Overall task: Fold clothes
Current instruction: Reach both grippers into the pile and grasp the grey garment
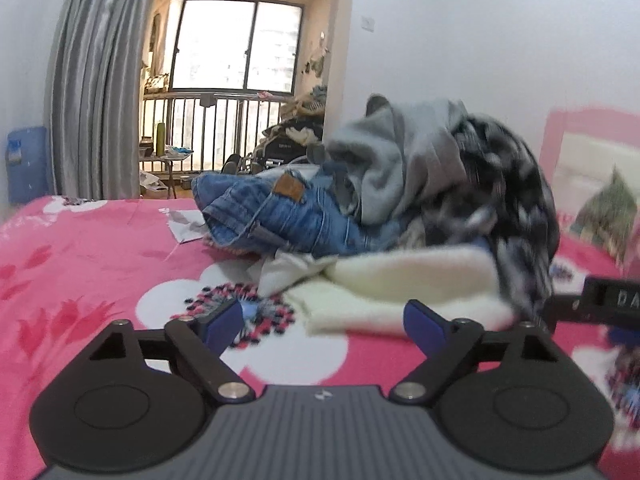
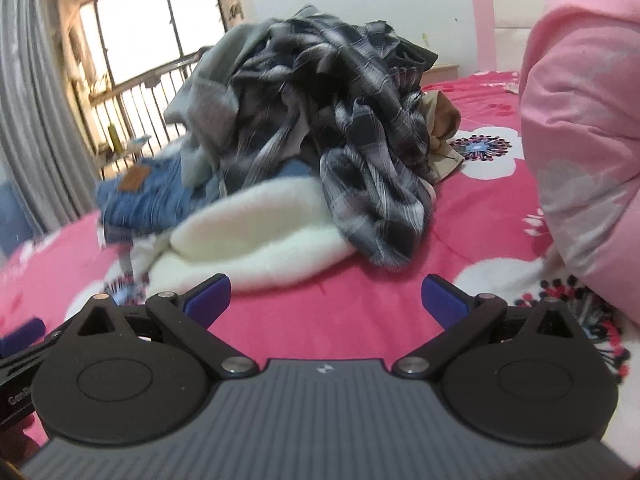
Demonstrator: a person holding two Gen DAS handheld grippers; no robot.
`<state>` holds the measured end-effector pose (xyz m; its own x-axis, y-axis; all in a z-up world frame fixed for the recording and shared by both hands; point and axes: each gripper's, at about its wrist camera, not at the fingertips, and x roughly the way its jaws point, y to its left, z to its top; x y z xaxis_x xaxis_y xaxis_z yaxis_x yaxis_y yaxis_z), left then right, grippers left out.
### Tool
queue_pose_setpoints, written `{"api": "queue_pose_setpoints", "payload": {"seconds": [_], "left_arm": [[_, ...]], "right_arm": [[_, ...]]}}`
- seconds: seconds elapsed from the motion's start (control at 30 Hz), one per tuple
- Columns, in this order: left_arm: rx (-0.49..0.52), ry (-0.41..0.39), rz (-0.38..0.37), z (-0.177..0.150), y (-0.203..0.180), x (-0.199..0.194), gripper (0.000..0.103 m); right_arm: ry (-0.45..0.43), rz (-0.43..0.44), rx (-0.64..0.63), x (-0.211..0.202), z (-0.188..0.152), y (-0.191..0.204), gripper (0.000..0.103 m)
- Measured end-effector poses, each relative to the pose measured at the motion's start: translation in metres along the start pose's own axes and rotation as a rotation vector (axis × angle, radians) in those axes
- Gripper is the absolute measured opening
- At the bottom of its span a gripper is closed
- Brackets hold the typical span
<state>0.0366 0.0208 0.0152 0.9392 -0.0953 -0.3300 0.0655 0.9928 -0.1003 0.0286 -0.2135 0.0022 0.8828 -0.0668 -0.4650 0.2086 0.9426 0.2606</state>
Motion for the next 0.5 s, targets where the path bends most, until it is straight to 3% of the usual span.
{"api": "queue_pose_setpoints", "payload": {"seconds": [0.07,0.17,0.33,0.5], "left_arm": [[-0.033,-0.028,0.008,0.009,0.002,0.006,0.087],[-0.005,-0.070,-0.024,0.022,-0.001,0.014,0.088],[0.051,-0.112,-0.064,0.042,-0.022,0.045,0.088],[0.097,-0.118,-0.133,0.068,-0.051,0.077,0.085]], "right_arm": [[-0.025,0.002,0.016,0.007,0.002,0.000,0.102],[-0.032,0.023,0.003,0.022,0.005,0.002,0.102],[-0.090,0.152,-0.191,0.050,0.011,0.020,0.102],[-0.163,0.183,-0.329,0.064,0.028,0.042,0.102]]}}
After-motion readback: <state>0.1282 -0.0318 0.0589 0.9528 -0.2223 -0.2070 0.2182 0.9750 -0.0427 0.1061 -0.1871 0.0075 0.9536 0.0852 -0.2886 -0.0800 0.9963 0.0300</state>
